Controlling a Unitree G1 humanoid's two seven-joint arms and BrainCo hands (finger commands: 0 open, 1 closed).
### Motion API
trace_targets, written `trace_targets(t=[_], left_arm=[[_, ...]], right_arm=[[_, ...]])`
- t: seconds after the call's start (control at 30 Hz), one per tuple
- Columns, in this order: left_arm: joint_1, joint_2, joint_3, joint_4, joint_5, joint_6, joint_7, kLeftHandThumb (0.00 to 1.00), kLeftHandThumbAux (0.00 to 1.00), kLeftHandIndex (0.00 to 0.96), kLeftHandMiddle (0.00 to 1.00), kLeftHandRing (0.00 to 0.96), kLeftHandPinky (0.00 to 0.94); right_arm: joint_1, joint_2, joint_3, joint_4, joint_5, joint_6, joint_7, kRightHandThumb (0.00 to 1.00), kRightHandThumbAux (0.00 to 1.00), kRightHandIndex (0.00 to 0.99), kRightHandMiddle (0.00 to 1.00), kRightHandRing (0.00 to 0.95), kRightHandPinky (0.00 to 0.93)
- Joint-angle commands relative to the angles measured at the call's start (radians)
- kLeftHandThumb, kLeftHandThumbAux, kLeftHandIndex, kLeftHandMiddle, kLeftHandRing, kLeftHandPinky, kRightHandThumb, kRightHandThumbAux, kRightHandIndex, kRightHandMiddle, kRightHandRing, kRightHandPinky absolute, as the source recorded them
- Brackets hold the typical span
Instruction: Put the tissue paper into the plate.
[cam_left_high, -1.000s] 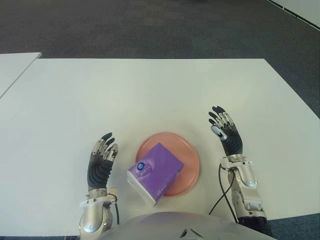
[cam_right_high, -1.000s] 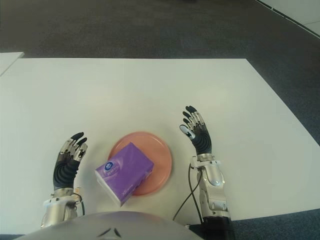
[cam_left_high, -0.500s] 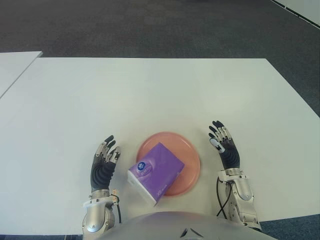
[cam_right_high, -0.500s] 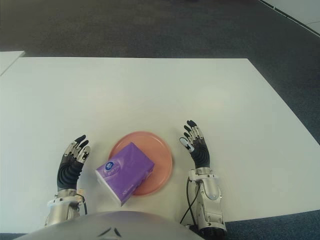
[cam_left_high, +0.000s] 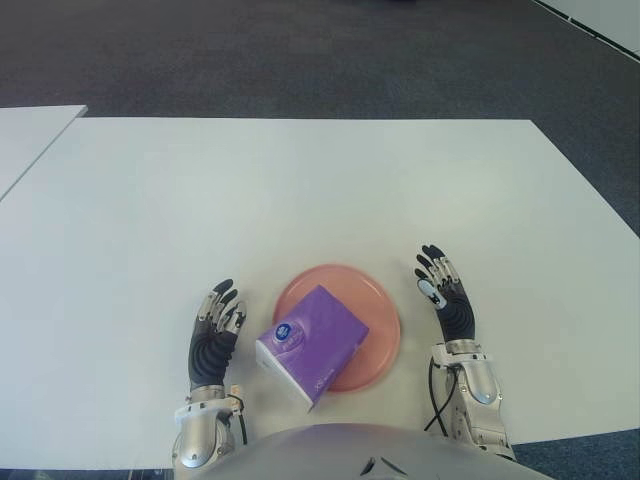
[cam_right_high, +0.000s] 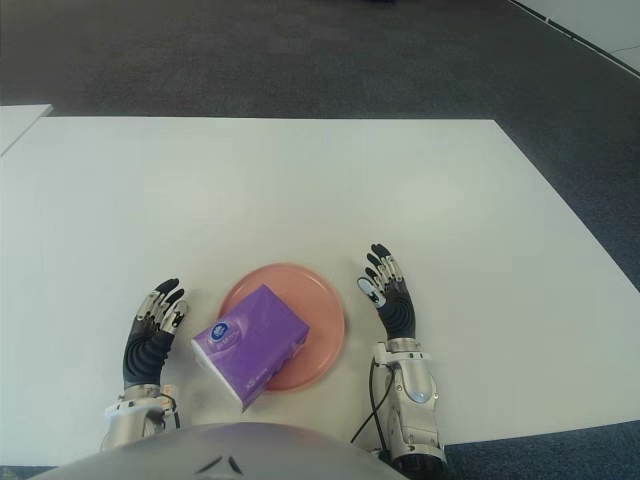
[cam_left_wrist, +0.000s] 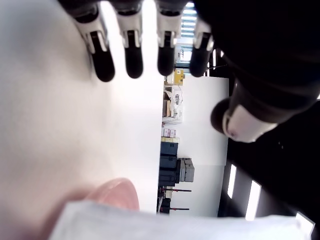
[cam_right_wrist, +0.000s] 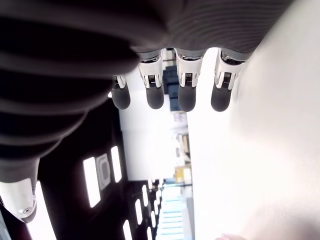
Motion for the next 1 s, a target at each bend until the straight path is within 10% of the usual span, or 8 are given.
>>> trace_targets(t=[0.03,1.0], left_arm=[[-0.009,-0.025,0.003,0.035,0.001,0.03,0.015,0.19,0.609,0.151,0.143,0.158,0.188],[-0.143,-0.005,0.058,0.303,-0.018,0.029,-0.022,0.094,0.632,0.113,0.152,0.173,0.202]], right_arm=[[0.043,0.02,0.011,0.054,-0.014,0.052,-0.01,0.203,0.539,0.095,0.116,0.092,0.088],[0.077,0.024,-0.005,0.106,-0.055,0.119,-0.04,0.167,0.598,0.06,0.116,0.085,0.056]])
